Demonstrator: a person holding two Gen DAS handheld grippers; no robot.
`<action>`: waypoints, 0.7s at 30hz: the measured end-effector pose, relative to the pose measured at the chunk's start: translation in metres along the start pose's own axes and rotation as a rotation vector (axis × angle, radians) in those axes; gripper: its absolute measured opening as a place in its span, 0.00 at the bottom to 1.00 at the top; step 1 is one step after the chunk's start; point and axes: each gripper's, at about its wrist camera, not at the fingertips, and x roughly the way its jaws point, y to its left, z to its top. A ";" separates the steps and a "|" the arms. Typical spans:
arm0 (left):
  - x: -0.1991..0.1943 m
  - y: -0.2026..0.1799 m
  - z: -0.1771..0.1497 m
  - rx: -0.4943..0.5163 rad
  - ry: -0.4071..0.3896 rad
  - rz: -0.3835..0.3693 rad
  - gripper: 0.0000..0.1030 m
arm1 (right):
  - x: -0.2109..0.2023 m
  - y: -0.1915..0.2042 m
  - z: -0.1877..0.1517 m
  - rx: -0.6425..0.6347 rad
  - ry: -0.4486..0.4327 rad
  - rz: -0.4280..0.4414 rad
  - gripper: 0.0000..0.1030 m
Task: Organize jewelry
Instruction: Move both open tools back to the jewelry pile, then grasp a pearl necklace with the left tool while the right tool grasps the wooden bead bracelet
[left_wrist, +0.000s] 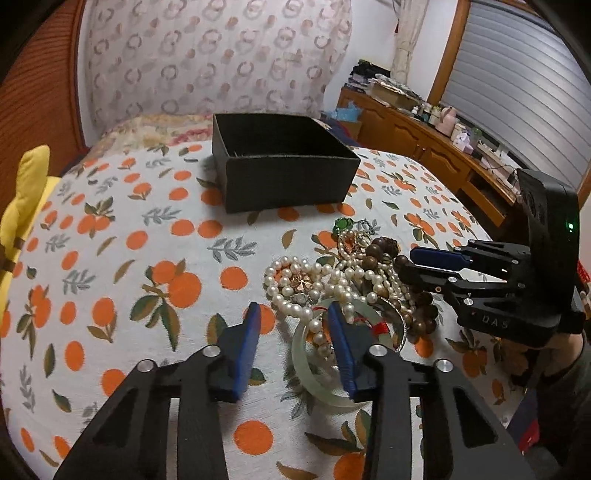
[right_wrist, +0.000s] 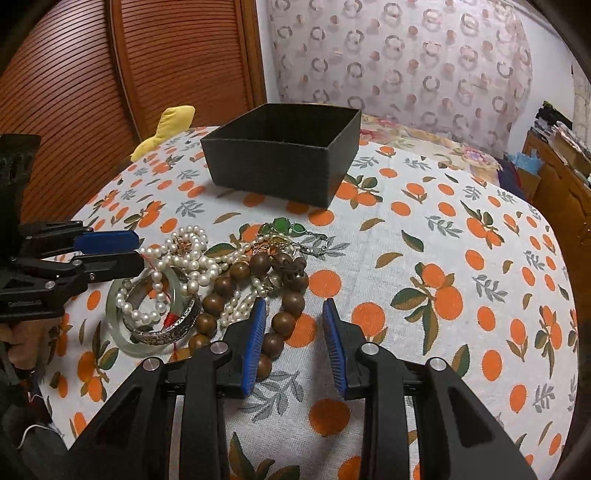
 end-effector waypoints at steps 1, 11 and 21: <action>0.001 0.000 0.000 -0.003 0.004 -0.003 0.31 | 0.000 0.000 0.000 -0.003 -0.001 -0.004 0.33; 0.008 -0.002 0.001 -0.027 0.014 -0.045 0.17 | 0.001 -0.001 0.000 0.009 0.003 -0.011 0.33; -0.015 -0.002 0.007 -0.036 -0.054 -0.057 0.07 | 0.003 -0.002 0.000 0.012 0.008 -0.005 0.33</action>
